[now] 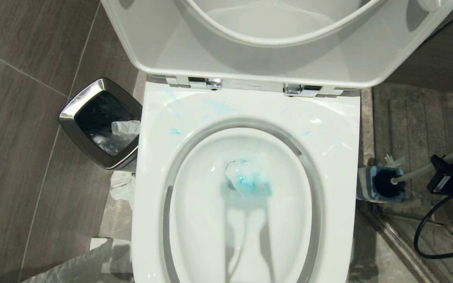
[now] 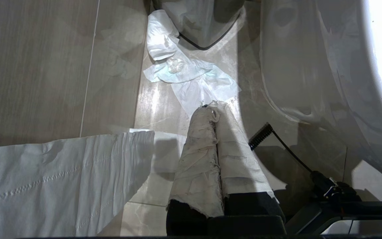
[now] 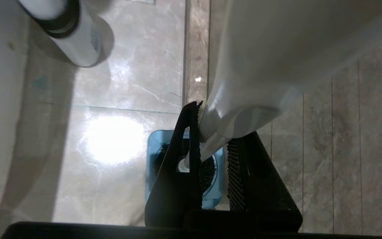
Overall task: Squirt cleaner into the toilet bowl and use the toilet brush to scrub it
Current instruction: Scrub the toilet bowl
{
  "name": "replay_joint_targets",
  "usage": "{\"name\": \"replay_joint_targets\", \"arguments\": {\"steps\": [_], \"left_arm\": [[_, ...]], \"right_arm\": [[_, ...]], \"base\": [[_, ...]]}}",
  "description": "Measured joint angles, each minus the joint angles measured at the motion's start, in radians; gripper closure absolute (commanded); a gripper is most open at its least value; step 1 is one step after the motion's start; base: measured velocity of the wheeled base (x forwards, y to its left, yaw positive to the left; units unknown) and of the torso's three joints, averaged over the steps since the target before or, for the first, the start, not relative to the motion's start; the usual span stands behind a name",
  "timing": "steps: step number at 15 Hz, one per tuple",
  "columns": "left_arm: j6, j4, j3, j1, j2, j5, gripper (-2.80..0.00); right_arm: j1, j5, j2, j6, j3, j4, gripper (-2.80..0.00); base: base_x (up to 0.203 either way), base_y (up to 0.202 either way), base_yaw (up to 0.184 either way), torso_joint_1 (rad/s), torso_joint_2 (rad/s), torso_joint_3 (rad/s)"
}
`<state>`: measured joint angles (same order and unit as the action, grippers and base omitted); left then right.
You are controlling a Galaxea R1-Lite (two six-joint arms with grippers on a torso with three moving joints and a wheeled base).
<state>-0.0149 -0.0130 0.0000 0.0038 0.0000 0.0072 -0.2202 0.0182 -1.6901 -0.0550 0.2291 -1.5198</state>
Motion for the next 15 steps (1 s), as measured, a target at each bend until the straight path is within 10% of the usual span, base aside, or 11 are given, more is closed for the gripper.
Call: {"name": "replay_joint_targets", "arguments": {"steps": [15], "left_arm": [[0.0,0.0,0.0,0.0,0.0,0.0,0.0]], "right_arm": [[0.001,0.008,0.328,-0.012,0.004,0.01,0.0]], "base": [[0.0,0.0,0.0,0.0,0.0,0.0]]}}
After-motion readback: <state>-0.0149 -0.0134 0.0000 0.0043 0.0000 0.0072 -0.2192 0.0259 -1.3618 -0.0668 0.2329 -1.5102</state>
